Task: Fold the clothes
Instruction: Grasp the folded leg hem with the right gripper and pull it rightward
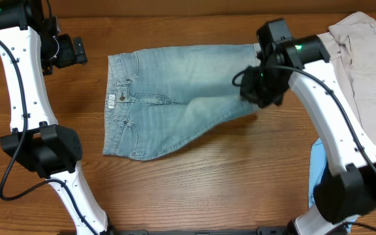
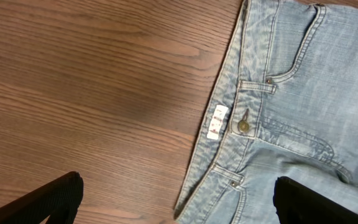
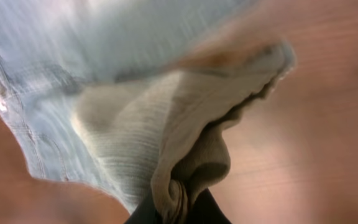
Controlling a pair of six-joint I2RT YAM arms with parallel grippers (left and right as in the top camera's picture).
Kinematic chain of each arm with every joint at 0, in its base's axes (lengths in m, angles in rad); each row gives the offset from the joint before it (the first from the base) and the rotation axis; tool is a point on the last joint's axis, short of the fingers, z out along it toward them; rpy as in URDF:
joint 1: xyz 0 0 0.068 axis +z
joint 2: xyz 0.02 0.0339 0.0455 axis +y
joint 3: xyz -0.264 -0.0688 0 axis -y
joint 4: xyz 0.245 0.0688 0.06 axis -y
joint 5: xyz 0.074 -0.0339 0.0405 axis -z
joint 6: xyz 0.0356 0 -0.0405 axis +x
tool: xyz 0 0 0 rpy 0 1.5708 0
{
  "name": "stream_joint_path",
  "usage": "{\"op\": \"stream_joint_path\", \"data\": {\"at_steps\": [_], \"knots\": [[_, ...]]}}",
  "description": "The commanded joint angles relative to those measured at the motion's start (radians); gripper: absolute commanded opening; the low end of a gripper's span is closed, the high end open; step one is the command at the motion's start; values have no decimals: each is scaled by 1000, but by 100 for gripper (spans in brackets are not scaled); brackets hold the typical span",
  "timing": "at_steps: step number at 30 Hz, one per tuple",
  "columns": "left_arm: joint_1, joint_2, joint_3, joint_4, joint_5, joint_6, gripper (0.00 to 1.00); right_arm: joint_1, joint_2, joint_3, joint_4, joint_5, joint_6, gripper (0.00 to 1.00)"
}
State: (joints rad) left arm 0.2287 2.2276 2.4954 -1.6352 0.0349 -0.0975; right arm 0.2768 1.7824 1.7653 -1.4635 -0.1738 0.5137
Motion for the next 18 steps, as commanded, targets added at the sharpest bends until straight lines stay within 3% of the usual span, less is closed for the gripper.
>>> {"op": "stream_joint_path", "data": {"at_steps": [1, 7, 14, 18], "knots": [[-6, -4, -2, -6, 14, 35, 100, 30, -25, 17, -92, 115, 42, 4], [-6, -4, -2, -13, 18, 53, 100, 68, -25, -122, -169, 182, 110, 4], [-6, -4, -2, -19, 41, 77, 100, 70, -25, -430, -98, 163, 154, 4], [-9, -4, -2, -19, 48, 77, 100, 87, -34, -558, -50, 68, 91, 9]]}}
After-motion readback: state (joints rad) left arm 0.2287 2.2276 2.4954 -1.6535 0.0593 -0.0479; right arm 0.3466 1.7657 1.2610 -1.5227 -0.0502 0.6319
